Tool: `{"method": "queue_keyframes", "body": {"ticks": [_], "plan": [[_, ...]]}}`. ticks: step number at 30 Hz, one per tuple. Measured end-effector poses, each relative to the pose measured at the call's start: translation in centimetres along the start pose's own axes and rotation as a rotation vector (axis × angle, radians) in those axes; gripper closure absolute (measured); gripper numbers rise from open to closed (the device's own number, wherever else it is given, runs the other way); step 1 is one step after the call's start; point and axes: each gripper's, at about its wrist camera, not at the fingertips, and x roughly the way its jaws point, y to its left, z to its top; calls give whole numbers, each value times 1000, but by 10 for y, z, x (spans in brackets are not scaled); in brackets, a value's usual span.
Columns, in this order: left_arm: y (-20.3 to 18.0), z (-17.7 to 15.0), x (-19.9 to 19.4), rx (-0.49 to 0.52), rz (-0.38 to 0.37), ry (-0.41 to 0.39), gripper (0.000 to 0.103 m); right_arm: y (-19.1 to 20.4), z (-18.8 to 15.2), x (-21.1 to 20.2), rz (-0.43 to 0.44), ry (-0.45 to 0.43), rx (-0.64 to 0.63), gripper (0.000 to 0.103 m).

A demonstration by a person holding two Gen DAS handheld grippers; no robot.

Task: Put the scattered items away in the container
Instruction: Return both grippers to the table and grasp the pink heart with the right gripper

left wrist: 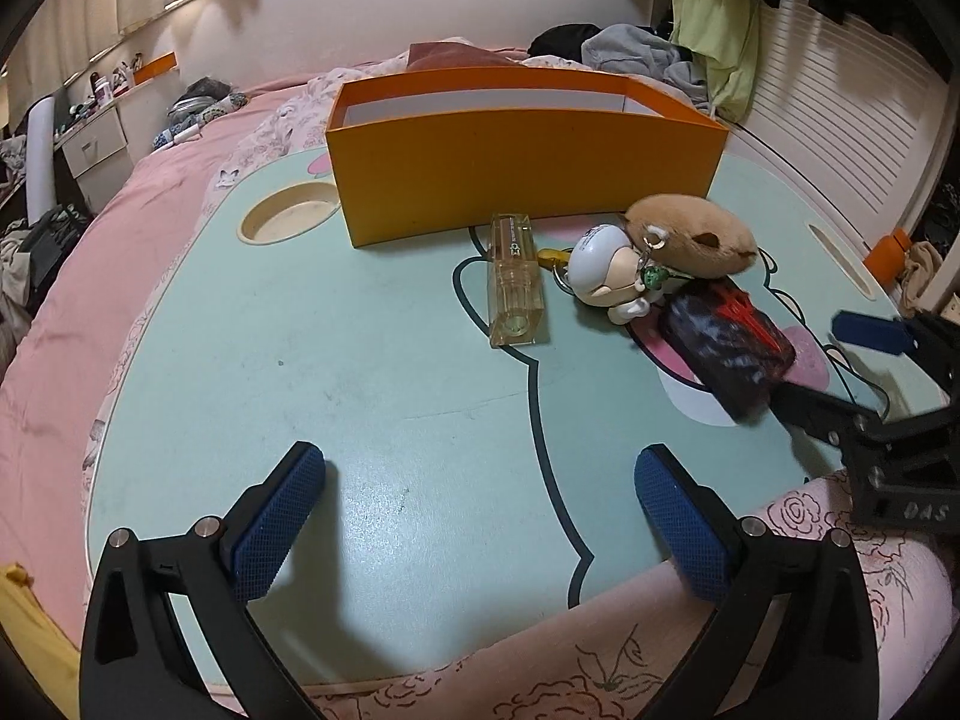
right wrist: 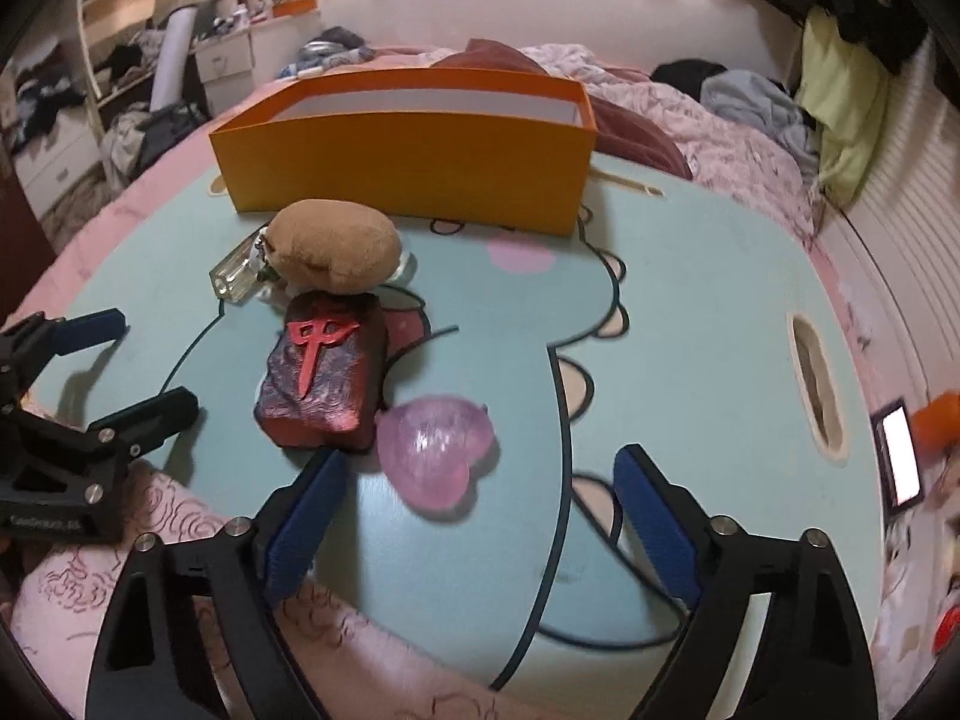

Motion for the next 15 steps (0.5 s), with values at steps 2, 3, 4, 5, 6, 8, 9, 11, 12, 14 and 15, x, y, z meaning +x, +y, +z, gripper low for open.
{"method": "queue_keyframes", "body": {"ticks": [2, 3, 4, 5, 6, 8, 9, 11, 12, 14, 15], "plan": [[0, 0, 0, 0, 1, 0, 0, -1, 6, 3, 18, -4, -17, 25], [0, 0, 0, 0, 1, 0, 0, -3, 8, 5, 34, -6, -13, 29], [1, 0, 1, 0, 1, 0, 0, -6, 10, 7, 64, -9, -3, 39], [1, 0, 1, 0, 1, -1, 0, -8, 10, 7, 73, -20, 1, 55], [1, 0, 1, -1, 0, -1, 0, -6, 9, 5, 71, -28, -3, 66], [-1, -1, -1, -3, 2, -3, 0, -3, 5, 3, 72, -44, -9, 66], [0, -1, -2, -5, 4, -4, 0, -1, 2, 1, 69, -54, -9, 66], [1, -1, -3, -9, 6, -5, 0, 3, -3, -4, 58, -78, -13, 66], [1, 0, -3, -10, 4, -5, 0, 4, -5, -6, 55, -88, -13, 66], [3, 2, -4, -18, -16, -2, 0, 0, -5, -11, 48, -115, 6, 66], [3, 4, -5, -20, -28, -5, 0, -2, -5, -13, 48, -125, 20, 66]]}}
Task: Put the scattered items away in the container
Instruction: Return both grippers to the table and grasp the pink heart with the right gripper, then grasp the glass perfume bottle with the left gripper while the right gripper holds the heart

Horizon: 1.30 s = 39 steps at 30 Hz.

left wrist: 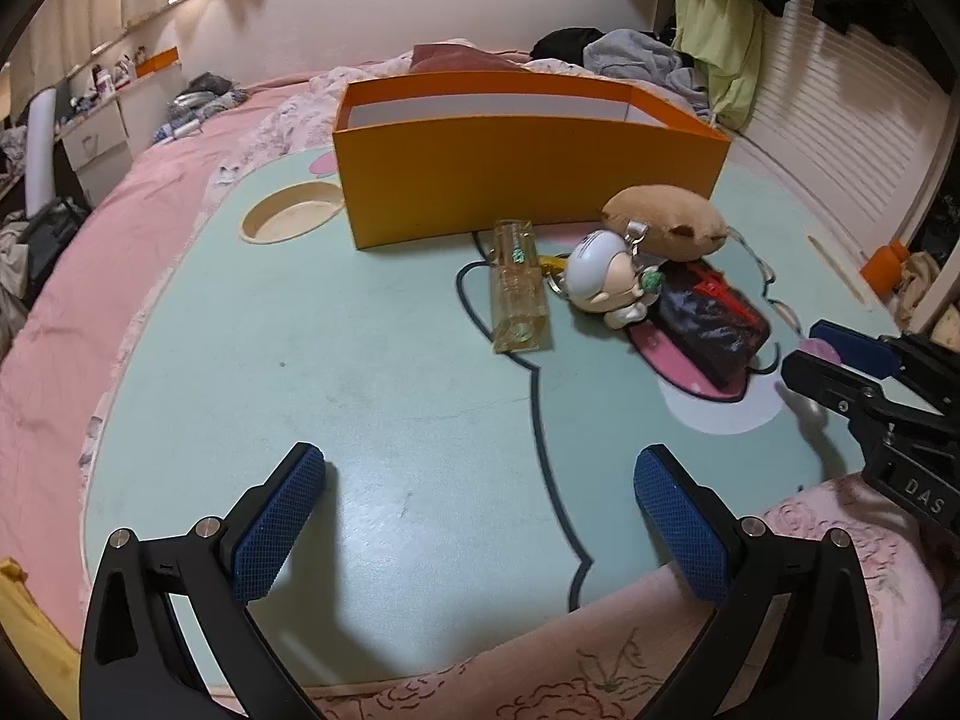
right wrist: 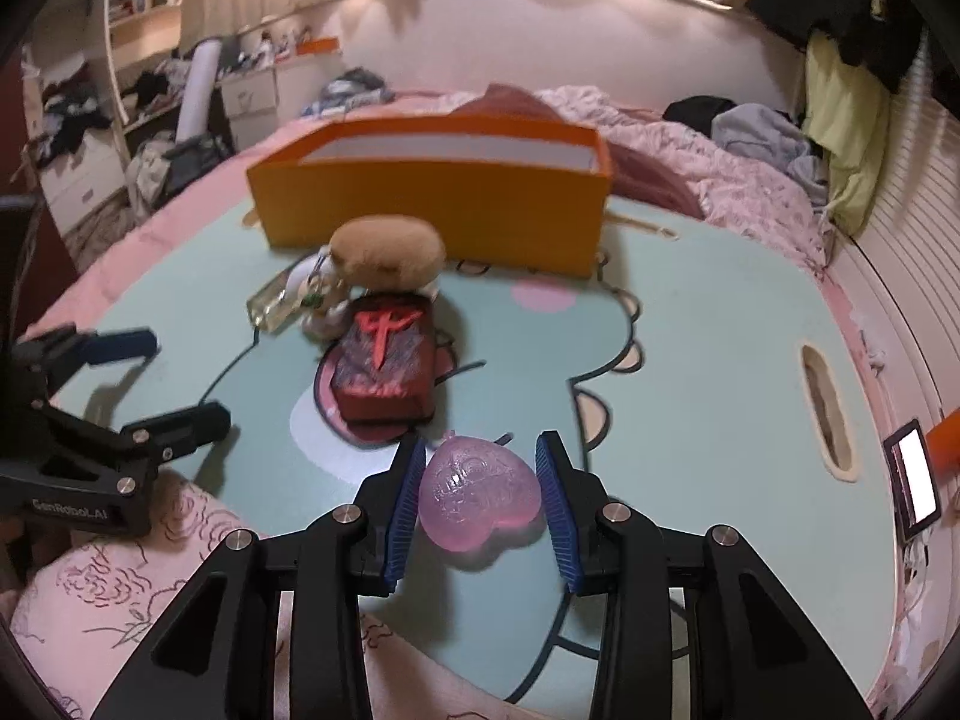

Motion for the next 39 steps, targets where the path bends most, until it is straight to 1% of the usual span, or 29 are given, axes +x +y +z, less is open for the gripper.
{"method": "queue_keyframes", "body": {"ticks": [3, 5, 7, 8, 11, 13, 15, 17, 19, 20, 21, 23, 25, 28, 30, 31, 33, 34, 35, 36, 37, 39], "plan": [[-1, 11, -4, 28, 19, -36, 0, -5, 0, -2, 11, -7, 25, 66], [-2, 24, -7, 76, 60, -76, 2, -5, 0, -2, 13, -6, 31, 66], [-1, 36, -5, 114, 102, -90, 12, -5, 1, -2, 17, -10, 30, 66], [1, 42, -1, 129, 107, -78, 18, -6, 0, -3, 18, -12, 31, 66], [-1, 53, 8, 161, 74, -53, 20, -7, -1, -4, 24, -14, 41, 66], [-6, 57, 15, 187, 86, -45, 26, -9, -1, -3, 31, -12, 49, 66], [-8, 63, 26, 199, 90, -23, 44, -10, -1, -2, 32, -6, 57, 66], [-11, 67, 34, 202, 81, 0, 48, -11, -1, -1, 31, -2, 64, 66], [-16, 70, 42, 217, 84, 7, 48, -12, -2, -1, 33, -1, 70, 66], [-16, 70, 44, 221, 85, 6, 53, -13, -2, -1, 35, 0, 73, 66], [-17, 70, 44, 219, 78, -4, 66, -13, -2, -1, 36, 2, 74, 66], [-19, 67, 44, 208, 40, -4, 84, -13, -3, -1, 35, 0, 74, 66], [-18, 62, 39, 189, 31, -13, 84, -12, -3, -3, 31, -8, 72, 66], [-18, 51, 18, 147, 9, -68, 84, -9, -4, -6, 21, -23, 64, 66], [-19, 46, 0, 120, -24, -105, 84, -6, -3, -10, 18, -34, 54, 66], [-20, 42, -13, 101, -58, -116, 84, -5, -1, -11, 18, -40, 48, 66], [-20, 34, -30, 67, -89, -147, 84, -1, 9, -17, 33, -59, 39, 66], [-21, 28, -36, 53, -74, -172, 84, 3, 16, -23, 53, -78, 43, 66], [-21, 23, -39, 40, -42, -190, 84, 6, 20, -26, 67, -90, 45, 66], [-21, 16, -40, 19, 11, -209, 84, 10, 23, -31, 84, -103, 45, 66], [-21, 10, -40, 6, 36, -216, 84, 16, 26, -34, 98, -112, 41, 66], [-17, 6, -37, -14, 30, -205, 84, 28, 22, -34, 93, -111, 11, 66]]}}
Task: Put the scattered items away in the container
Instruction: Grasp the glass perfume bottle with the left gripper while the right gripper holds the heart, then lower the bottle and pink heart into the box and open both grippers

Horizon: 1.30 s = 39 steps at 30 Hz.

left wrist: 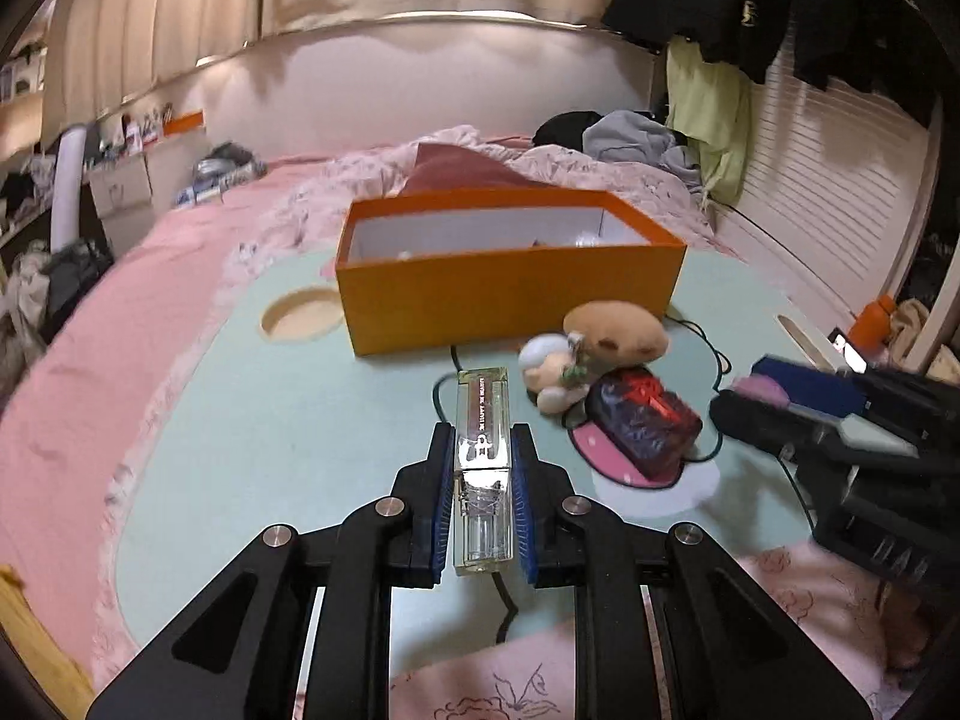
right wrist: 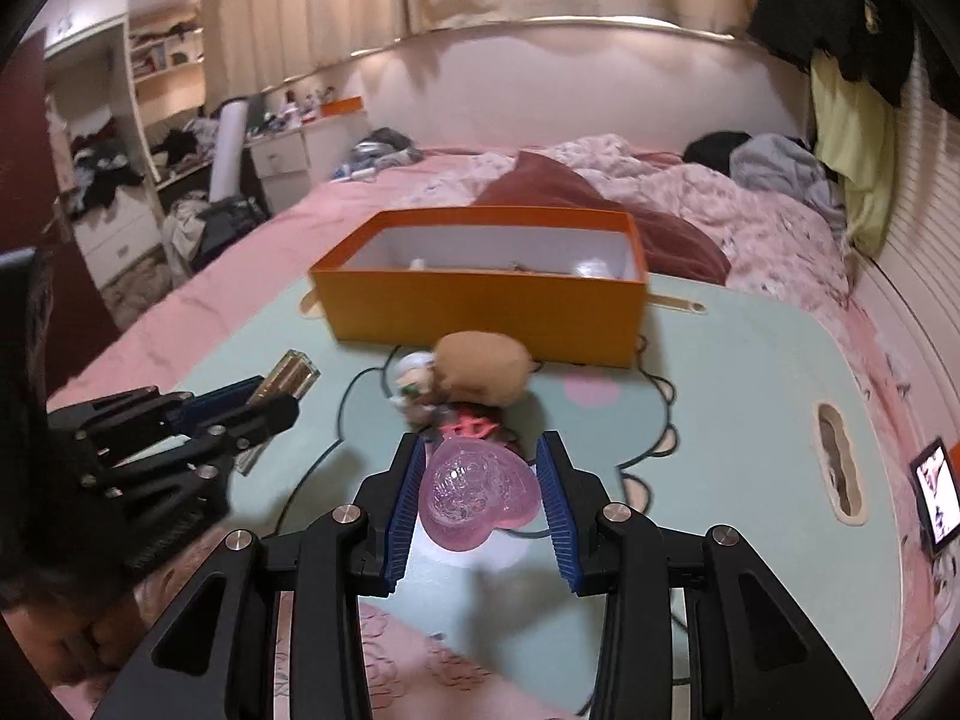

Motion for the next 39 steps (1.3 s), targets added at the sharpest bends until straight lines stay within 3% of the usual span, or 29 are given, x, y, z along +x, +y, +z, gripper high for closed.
{"method": "queue_keyframes", "body": {"ticks": [4, 27, 34, 39], "plan": [[2, 0, -3, -2, 2, -12, 84, 17, -15, 11, -32, 53, -60, 66], [-1, 6, -5, 25, -10, -17, 84, 15, -13, 10, -39, 37, -56, 66], [0, 41, -8, 45, -22, -55, 84, 4, 15, 7, -14, 9, -26, 66], [10, 91, 3, 9, -63, -55, 84, -10, 57, 11, -8, -33, -9, 66]]}}
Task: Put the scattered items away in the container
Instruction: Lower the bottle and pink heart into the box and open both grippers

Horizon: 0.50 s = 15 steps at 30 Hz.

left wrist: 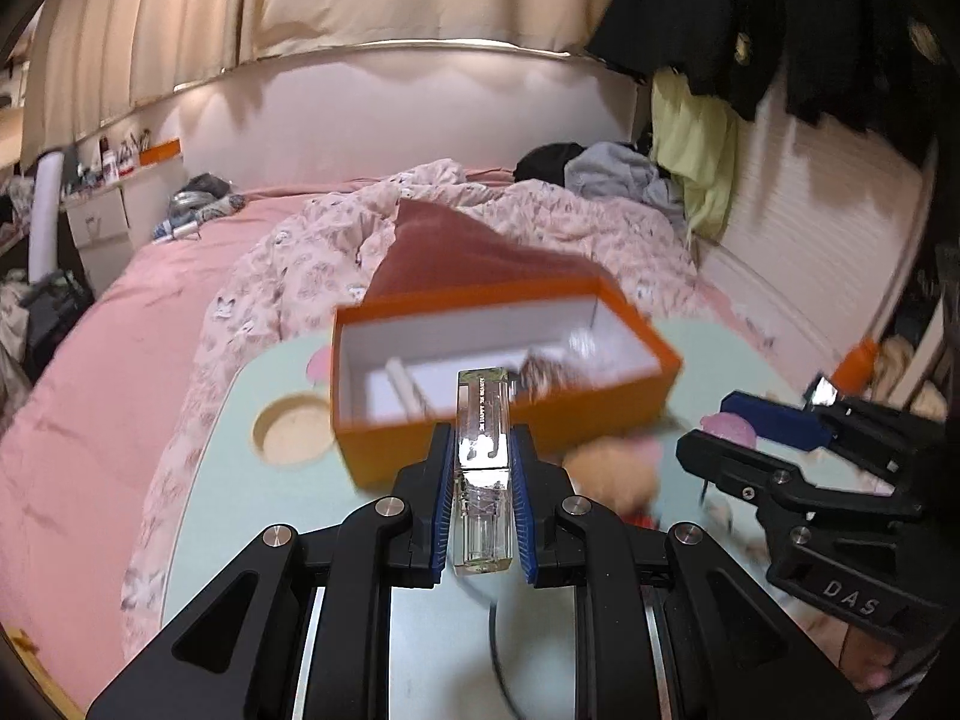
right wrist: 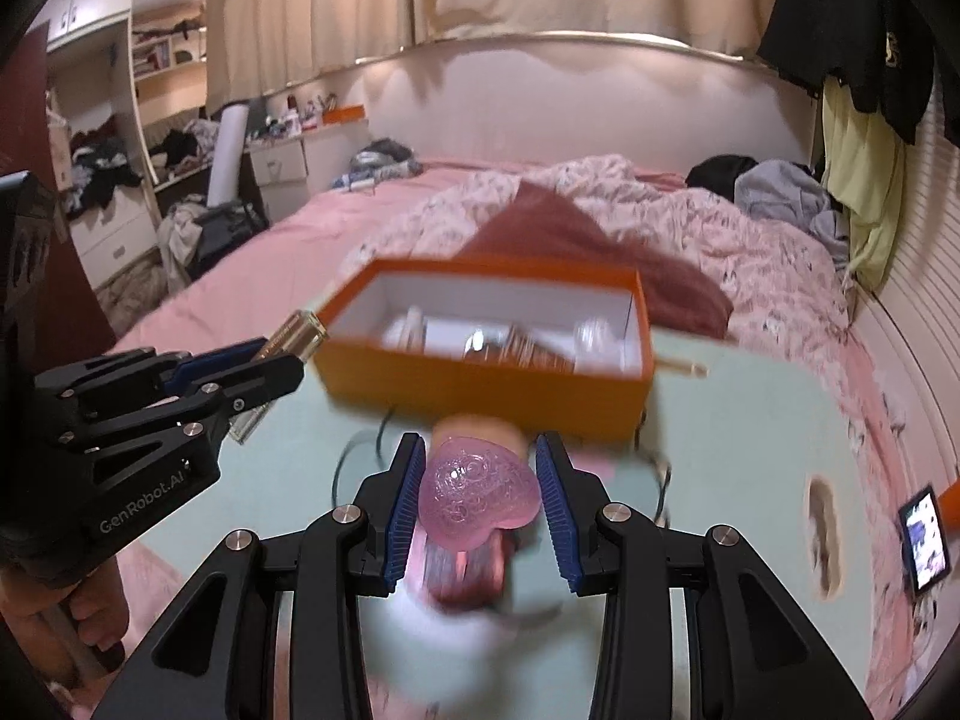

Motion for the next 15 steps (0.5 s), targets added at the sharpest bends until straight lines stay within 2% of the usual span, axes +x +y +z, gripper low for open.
{"method": "queue_keyframes", "body": {"ticks": [2, 5, 8, 11, 13, 15], "plan": [[2, 21, 9, -2, 3, -6, 84, -10, 22, 8, 2, -6, 16, 66], [4, 49, 30, 43, 63, -12, 84, -25, 51, 23, 6, -5, 37, 66], [18, 67, 67, -6, 73, 33, 84, -34, 77, 45, -20, 12, 60, 66], [31, 72, 101, -60, 65, 92, 84, -39, 95, 73, -60, 47, 79, 66], [31, 68, 109, -40, 105, 83, 84, -40, 99, 90, -91, 70, 75, 66], [32, 62, 110, -41, 116, 73, 84, -43, 96, 105, -82, 100, 91, 66]]}}
